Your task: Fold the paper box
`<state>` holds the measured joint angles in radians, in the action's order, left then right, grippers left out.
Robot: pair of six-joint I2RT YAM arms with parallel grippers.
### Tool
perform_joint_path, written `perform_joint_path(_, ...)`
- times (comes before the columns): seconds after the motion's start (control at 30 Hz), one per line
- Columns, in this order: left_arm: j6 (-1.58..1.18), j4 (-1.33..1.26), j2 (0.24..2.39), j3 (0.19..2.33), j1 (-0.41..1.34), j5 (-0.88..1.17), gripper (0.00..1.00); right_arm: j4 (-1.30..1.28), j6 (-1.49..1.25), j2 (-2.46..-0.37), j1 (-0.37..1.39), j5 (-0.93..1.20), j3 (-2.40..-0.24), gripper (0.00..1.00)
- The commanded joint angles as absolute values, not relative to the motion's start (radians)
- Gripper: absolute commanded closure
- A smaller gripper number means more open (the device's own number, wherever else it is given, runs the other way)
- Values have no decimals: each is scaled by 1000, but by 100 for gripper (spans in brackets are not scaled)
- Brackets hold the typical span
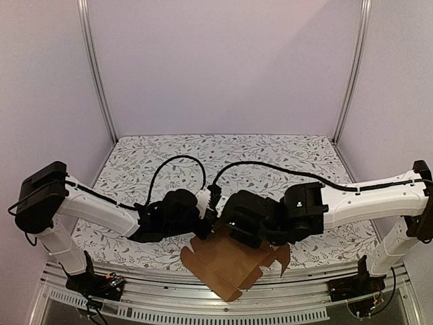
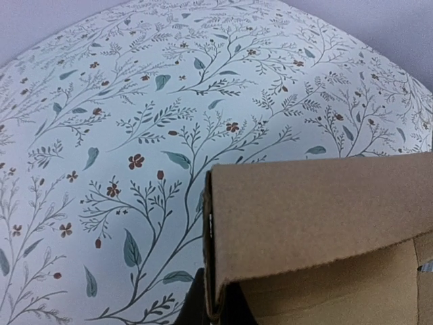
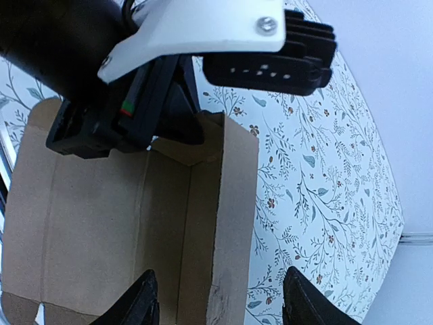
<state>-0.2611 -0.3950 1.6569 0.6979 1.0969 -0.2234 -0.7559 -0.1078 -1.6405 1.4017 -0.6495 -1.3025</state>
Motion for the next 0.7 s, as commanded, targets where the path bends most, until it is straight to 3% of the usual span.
perform_joint_path(0.0, -145, -363, 1684, 758, 1103, -239, 100, -657, -144, -1501, 1319, -522, -1248, 39)
perform_joint_path(0.27, -30, -319, 1732, 865, 1051, -156, 100, -527, -167, -1352, 1188, -470, -1124, 39)
perform_joint_path(0.53, -8, -352, 1795, 881, 1004, -33, 100, -360, -284, -1307, 1027, -323, -994, 48)
perform_joint_path(0.6, -14, -396, 1807, 861, 1001, -37, 100, -289, -315, -1310, 984, -251, -954, 56)
perform_joint_path(0.67, -17, -420, 1821, 854, 996, -28, 100, -230, -348, -1324, 933, -173, -931, 72)
